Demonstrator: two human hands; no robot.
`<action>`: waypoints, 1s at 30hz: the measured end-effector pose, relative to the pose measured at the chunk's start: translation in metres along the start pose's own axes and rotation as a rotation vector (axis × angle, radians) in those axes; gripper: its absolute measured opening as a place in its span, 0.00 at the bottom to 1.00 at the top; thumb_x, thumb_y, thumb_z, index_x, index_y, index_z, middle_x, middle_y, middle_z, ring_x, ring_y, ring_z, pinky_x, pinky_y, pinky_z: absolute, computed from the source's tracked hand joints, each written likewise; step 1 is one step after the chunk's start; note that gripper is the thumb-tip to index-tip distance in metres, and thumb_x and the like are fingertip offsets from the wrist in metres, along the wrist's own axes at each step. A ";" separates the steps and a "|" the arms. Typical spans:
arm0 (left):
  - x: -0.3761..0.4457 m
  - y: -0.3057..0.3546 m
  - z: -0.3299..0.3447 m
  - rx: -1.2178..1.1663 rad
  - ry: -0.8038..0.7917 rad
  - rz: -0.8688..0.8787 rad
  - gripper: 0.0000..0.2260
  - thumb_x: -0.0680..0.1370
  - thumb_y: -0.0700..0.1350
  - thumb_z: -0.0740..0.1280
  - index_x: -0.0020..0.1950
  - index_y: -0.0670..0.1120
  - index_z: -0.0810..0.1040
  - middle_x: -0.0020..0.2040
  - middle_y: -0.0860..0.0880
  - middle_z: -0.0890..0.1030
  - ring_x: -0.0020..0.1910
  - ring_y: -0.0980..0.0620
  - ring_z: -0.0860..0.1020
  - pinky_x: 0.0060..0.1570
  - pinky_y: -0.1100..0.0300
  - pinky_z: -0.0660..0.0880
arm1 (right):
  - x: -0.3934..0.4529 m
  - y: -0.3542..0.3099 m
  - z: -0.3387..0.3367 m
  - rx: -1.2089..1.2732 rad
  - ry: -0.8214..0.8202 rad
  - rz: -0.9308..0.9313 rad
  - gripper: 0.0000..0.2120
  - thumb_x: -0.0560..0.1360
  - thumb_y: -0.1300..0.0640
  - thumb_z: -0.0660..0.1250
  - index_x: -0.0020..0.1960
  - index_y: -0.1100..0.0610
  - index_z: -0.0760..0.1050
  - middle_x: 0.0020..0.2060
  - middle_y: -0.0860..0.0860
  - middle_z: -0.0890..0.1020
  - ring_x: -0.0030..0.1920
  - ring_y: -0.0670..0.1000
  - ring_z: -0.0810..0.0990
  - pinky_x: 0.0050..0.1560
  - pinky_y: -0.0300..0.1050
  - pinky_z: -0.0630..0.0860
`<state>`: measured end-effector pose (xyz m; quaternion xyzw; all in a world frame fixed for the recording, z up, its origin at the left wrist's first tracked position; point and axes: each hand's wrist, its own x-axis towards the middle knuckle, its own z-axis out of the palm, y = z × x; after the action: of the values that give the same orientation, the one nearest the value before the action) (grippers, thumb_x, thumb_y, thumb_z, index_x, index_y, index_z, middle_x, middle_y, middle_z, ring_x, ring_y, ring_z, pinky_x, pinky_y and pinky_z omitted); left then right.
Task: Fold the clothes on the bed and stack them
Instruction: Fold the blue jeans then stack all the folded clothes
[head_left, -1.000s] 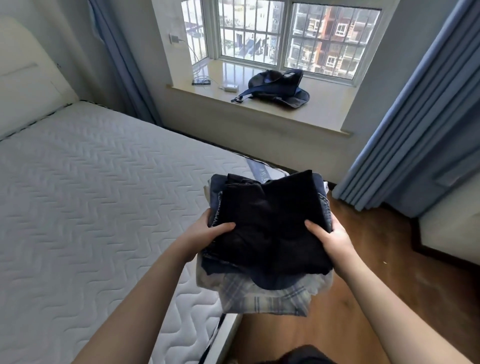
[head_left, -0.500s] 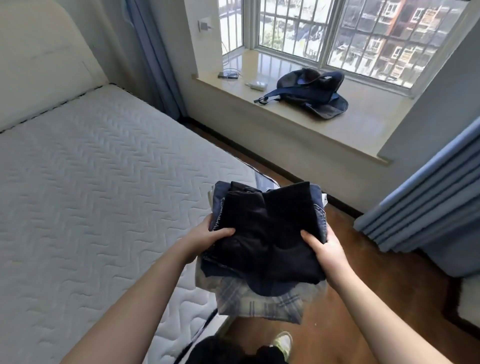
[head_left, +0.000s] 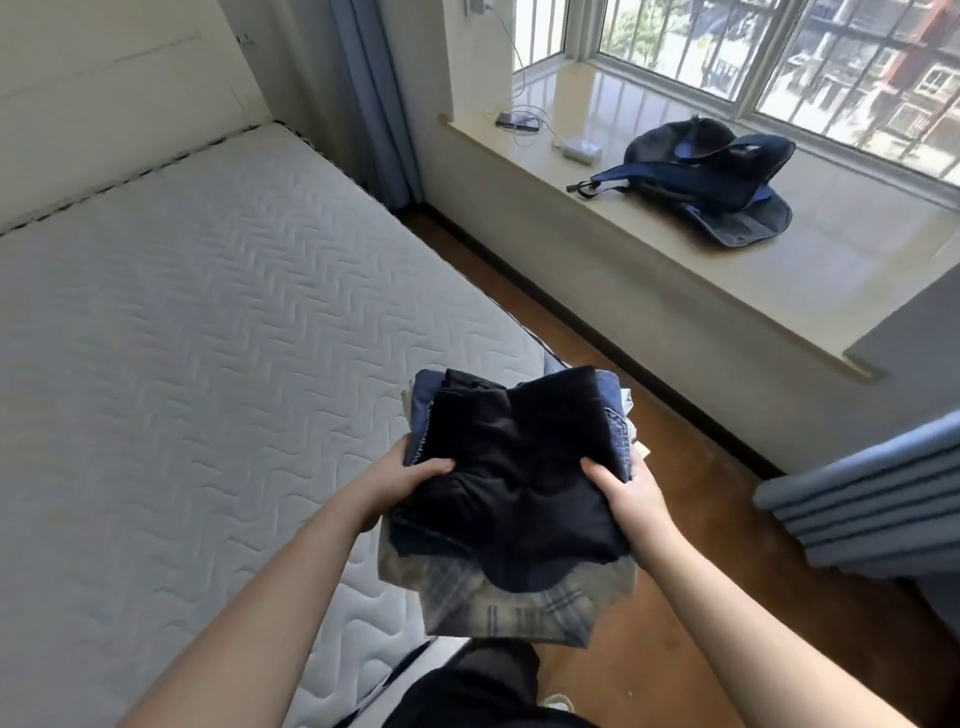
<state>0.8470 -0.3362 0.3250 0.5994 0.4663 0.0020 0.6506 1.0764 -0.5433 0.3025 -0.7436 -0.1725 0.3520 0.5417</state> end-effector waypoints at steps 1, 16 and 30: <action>0.009 0.000 -0.003 -0.005 0.003 -0.007 0.25 0.72 0.54 0.75 0.65 0.58 0.71 0.57 0.58 0.81 0.52 0.61 0.81 0.47 0.66 0.75 | 0.010 0.000 0.005 -0.001 -0.004 0.019 0.19 0.71 0.47 0.73 0.60 0.38 0.75 0.50 0.35 0.83 0.52 0.38 0.80 0.50 0.37 0.73; 0.187 0.043 -0.074 0.219 -0.108 -0.115 0.33 0.70 0.53 0.76 0.72 0.54 0.68 0.64 0.55 0.77 0.61 0.55 0.77 0.61 0.58 0.72 | 0.143 0.015 0.080 0.149 0.010 0.260 0.23 0.74 0.48 0.72 0.67 0.44 0.72 0.57 0.44 0.82 0.57 0.46 0.81 0.61 0.49 0.77; 0.426 0.134 -0.049 0.951 -0.453 -0.095 0.28 0.70 0.56 0.75 0.68 0.60 0.69 0.61 0.58 0.76 0.60 0.53 0.75 0.62 0.55 0.69 | 0.220 0.082 0.117 0.737 -0.006 0.729 0.23 0.78 0.55 0.67 0.61 0.29 0.66 0.61 0.43 0.81 0.59 0.50 0.82 0.59 0.58 0.77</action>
<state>1.1326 -0.0215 0.1793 0.7920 0.2899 -0.3691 0.3905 1.1354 -0.3514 0.1325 -0.5143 0.2315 0.5574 0.6093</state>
